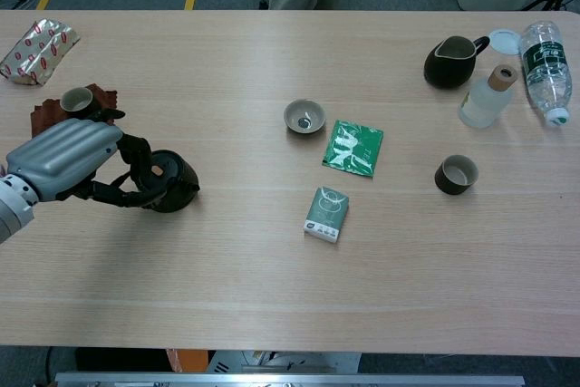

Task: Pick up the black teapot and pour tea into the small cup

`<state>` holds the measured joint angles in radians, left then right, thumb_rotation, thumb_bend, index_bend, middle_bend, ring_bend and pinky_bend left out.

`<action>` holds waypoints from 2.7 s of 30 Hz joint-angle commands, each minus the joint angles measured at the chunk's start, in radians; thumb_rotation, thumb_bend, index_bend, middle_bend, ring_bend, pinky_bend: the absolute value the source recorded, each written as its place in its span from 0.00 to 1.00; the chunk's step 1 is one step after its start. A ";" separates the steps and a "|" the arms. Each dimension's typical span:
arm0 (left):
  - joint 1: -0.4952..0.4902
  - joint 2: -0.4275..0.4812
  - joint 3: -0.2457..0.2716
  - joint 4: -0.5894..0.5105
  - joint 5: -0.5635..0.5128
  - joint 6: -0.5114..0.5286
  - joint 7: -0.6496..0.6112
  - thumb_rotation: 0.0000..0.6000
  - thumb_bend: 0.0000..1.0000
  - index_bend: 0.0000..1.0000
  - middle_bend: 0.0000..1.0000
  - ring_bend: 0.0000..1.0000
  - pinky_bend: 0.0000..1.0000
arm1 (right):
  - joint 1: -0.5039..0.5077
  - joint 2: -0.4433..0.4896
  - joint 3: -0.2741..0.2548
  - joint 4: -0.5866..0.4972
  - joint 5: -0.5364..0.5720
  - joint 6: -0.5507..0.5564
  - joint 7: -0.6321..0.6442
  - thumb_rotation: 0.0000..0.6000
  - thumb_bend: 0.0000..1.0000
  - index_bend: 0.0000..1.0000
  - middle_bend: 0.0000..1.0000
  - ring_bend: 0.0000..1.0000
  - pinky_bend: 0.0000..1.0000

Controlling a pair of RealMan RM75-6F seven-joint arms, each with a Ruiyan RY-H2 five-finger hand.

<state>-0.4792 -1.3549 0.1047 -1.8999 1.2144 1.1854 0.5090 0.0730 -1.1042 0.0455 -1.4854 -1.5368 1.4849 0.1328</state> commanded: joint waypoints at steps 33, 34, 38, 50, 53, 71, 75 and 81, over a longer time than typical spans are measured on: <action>0.051 -0.073 -0.014 0.037 0.008 -0.018 0.035 0.35 0.18 0.47 0.50 0.38 0.06 | -0.003 0.004 -0.007 0.012 -0.004 -0.004 0.017 1.00 0.14 0.34 0.30 0.18 0.26; 0.051 -0.075 -0.015 0.038 0.008 -0.018 0.036 0.35 0.18 0.47 0.50 0.38 0.06 | -0.003 0.004 -0.007 0.013 -0.004 -0.003 0.018 1.00 0.14 0.34 0.30 0.18 0.26; 0.055 -0.081 -0.016 0.045 0.007 -0.020 0.039 0.35 0.18 0.47 0.50 0.38 0.06 | -0.007 0.005 -0.007 0.017 -0.003 0.001 0.024 1.00 0.14 0.34 0.30 0.18 0.26; 0.063 -0.086 -0.020 0.074 0.026 -0.025 0.023 0.34 0.18 0.47 0.50 0.38 0.06 | -0.013 0.005 -0.009 0.018 -0.004 0.010 0.027 1.00 0.14 0.34 0.29 0.18 0.26; 0.066 -0.085 -0.018 0.079 0.034 -0.026 0.018 0.35 0.18 0.48 0.50 0.38 0.06 | -0.014 0.006 -0.009 0.016 -0.006 0.012 0.025 1.00 0.14 0.34 0.30 0.18 0.26; 0.089 -0.097 -0.014 0.135 0.110 -0.018 -0.043 0.35 0.18 0.48 0.51 0.38 0.06 | -0.023 0.017 -0.009 -0.009 -0.008 0.024 0.006 1.00 0.14 0.34 0.30 0.18 0.26; 0.090 -0.104 -0.018 0.152 0.116 -0.025 -0.057 0.35 0.18 0.48 0.51 0.38 0.06 | -0.025 0.018 -0.009 -0.012 -0.006 0.025 0.003 1.00 0.14 0.34 0.30 0.18 0.26; 0.095 -0.114 -0.020 0.179 0.129 -0.028 -0.076 0.36 0.18 0.48 0.51 0.38 0.06 | -0.028 0.022 -0.009 -0.018 -0.005 0.027 -0.002 1.00 0.14 0.34 0.30 0.18 0.26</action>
<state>-0.3854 -1.4678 0.0851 -1.7230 1.3418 1.1576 0.4347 0.0452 -1.0826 0.0368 -1.5034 -1.5416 1.5121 0.1314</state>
